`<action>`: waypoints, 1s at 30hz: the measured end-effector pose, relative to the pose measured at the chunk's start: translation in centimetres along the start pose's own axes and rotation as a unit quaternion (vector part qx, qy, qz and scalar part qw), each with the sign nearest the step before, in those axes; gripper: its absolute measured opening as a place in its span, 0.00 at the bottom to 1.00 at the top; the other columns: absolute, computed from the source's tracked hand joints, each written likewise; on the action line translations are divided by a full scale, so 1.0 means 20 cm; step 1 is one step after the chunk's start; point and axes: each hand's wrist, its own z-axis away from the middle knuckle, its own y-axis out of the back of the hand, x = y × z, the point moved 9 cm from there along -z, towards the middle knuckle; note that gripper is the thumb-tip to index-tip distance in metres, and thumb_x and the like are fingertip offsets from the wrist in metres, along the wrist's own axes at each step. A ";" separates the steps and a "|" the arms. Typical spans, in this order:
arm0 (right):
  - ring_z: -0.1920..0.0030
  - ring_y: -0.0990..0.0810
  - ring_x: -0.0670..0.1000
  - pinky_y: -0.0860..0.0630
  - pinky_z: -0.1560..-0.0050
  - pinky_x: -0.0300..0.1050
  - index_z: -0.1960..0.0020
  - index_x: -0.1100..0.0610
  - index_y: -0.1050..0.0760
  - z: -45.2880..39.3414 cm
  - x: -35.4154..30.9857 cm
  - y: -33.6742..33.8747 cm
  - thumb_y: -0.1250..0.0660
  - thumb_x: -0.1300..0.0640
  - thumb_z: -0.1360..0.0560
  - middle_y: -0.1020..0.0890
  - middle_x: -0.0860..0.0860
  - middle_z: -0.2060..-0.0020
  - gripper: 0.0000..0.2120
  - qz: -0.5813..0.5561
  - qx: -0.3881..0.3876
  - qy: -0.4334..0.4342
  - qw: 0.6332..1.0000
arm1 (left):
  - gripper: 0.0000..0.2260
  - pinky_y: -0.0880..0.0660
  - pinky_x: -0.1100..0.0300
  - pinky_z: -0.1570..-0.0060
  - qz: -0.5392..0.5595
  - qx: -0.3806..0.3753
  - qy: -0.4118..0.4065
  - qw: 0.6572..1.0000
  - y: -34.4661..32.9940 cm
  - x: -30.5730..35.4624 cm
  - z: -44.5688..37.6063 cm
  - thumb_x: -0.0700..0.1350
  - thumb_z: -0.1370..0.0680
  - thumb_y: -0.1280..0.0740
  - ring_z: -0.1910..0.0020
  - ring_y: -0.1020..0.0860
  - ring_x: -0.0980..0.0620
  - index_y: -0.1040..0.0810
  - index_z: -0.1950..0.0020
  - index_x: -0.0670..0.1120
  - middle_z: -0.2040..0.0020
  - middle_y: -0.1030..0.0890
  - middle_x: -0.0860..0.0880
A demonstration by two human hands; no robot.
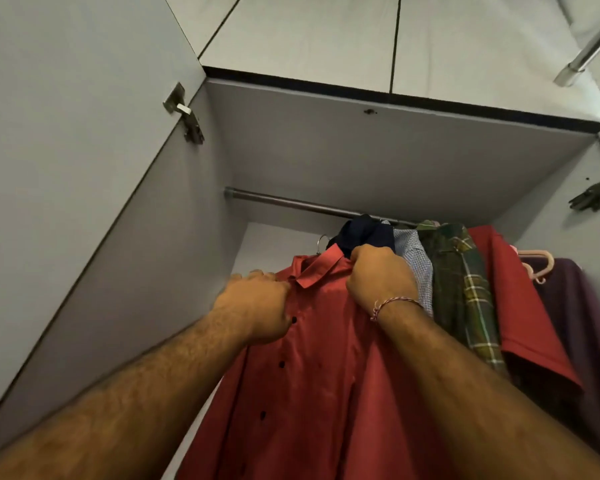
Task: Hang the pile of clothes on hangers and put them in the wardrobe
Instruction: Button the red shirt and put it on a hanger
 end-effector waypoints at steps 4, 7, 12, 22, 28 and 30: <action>0.50 0.17 0.65 0.24 0.57 0.52 0.46 0.55 0.20 -0.27 -0.12 -0.15 0.38 0.62 0.23 0.18 0.59 0.49 0.11 0.066 0.027 0.007 0.997 | 0.20 0.29 0.44 0.35 0.015 0.016 -0.025 0.999 -0.15 -0.13 -0.27 0.56 0.22 0.38 0.34 0.26 0.43 0.26 0.31 0.52 0.36 0.23 0.46; 0.46 0.18 0.66 0.21 0.51 0.56 0.42 0.57 0.20 -0.45 -0.14 -0.26 0.39 0.61 0.22 0.19 0.61 0.45 0.12 0.100 0.014 -0.003 0.995 | 0.20 0.29 0.45 0.36 0.038 0.038 -0.043 0.998 -0.20 -0.19 -0.43 0.56 0.22 0.38 0.35 0.25 0.44 0.26 0.31 0.53 0.37 0.22 0.47; 0.45 0.18 0.66 0.22 0.50 0.56 0.41 0.60 0.21 -0.66 -0.11 -0.35 0.40 0.61 0.20 0.17 0.61 0.44 0.12 0.153 0.009 -0.023 0.988 | 0.19 0.27 0.46 0.39 0.056 0.061 -0.080 0.993 -0.28 -0.21 -0.61 0.58 0.21 0.39 0.38 0.24 0.45 0.24 0.33 0.53 0.38 0.21 0.48; 0.46 0.17 0.66 0.29 0.57 0.51 0.43 0.59 0.21 -0.78 -0.09 -0.27 0.39 0.60 0.20 0.17 0.60 0.47 0.10 0.223 0.107 -0.052 0.968 | 0.18 0.27 0.46 0.40 0.053 0.094 -0.096 0.990 -0.36 -0.21 -0.74 0.57 0.21 0.39 0.39 0.24 0.44 0.22 0.37 0.50 0.40 0.21 0.47; 0.49 0.17 0.66 0.29 0.59 0.51 0.45 0.58 0.21 -0.62 -0.02 -0.31 0.41 0.60 0.20 0.17 0.60 0.50 0.10 0.233 0.108 -0.034 0.966 | 0.17 0.28 0.46 0.39 0.071 0.109 -0.080 0.988 -0.36 -0.13 -0.69 0.55 0.21 0.40 0.38 0.24 0.44 0.24 0.35 0.50 0.39 0.22 0.47; 0.48 0.17 0.66 0.29 0.59 0.52 0.44 0.59 0.21 -0.59 0.00 -0.30 0.42 0.61 0.20 0.17 0.60 0.48 0.11 0.220 0.118 -0.028 0.968 | 0.18 0.28 0.46 0.39 0.072 0.121 -0.067 0.988 -0.35 -0.11 -0.66 0.56 0.21 0.39 0.37 0.24 0.44 0.26 0.34 0.50 0.38 0.22 0.47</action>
